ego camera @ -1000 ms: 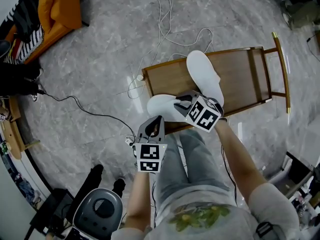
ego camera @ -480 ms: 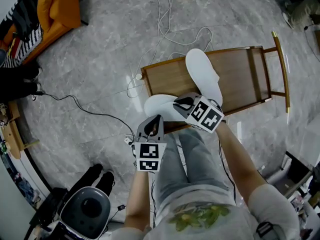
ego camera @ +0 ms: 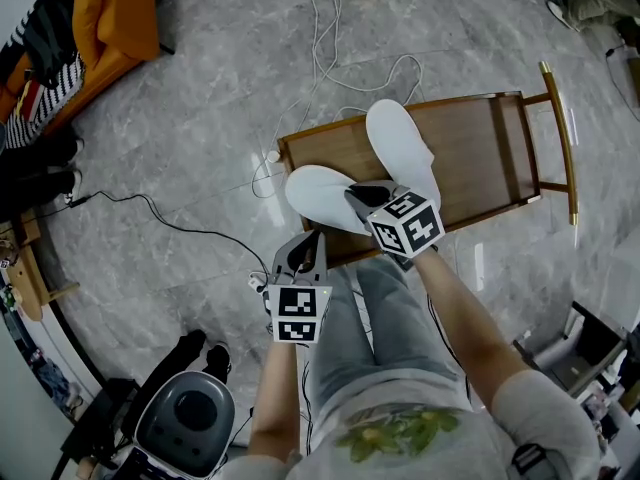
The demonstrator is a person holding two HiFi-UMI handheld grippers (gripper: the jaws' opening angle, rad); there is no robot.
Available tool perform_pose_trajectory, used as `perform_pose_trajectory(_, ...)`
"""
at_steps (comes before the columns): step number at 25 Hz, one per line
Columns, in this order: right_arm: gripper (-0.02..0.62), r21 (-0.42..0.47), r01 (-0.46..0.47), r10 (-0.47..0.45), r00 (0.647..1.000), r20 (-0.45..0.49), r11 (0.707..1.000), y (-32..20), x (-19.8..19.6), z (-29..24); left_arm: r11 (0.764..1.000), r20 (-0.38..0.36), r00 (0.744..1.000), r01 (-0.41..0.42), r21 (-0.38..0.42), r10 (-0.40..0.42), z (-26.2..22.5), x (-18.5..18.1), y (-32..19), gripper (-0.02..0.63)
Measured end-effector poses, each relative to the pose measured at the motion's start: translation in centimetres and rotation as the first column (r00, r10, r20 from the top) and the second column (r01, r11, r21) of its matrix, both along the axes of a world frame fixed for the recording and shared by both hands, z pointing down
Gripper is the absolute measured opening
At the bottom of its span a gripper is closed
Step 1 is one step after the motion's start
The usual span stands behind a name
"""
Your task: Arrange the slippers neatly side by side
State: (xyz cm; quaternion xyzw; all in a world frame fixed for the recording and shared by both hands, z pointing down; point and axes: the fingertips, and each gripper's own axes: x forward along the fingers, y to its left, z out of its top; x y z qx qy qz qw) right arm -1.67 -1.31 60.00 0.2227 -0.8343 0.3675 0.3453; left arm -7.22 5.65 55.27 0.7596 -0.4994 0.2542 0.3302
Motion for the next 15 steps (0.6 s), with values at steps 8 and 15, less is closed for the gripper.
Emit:
perform_pose_trajectory(8, 0.029, -0.023, -0.176, 0.176, 0.984, 0.019, 0.984, -1.7, 0.7, 0.1, 1.0, 0.0, 1.0, -0.01, -0.005, 0.01, 0.5, 0.4, 0.0, 0.015)
perform_pose_trajectory(15, 0.029, -0.071, -0.335, 0.337, 0.941, 0.02, 0.94, -2.9, 1.5, 0.3, 1.0, 0.0, 1.0, -0.008, -0.011, 0.008, 0.6, 0.2, -0.1, 0.015)
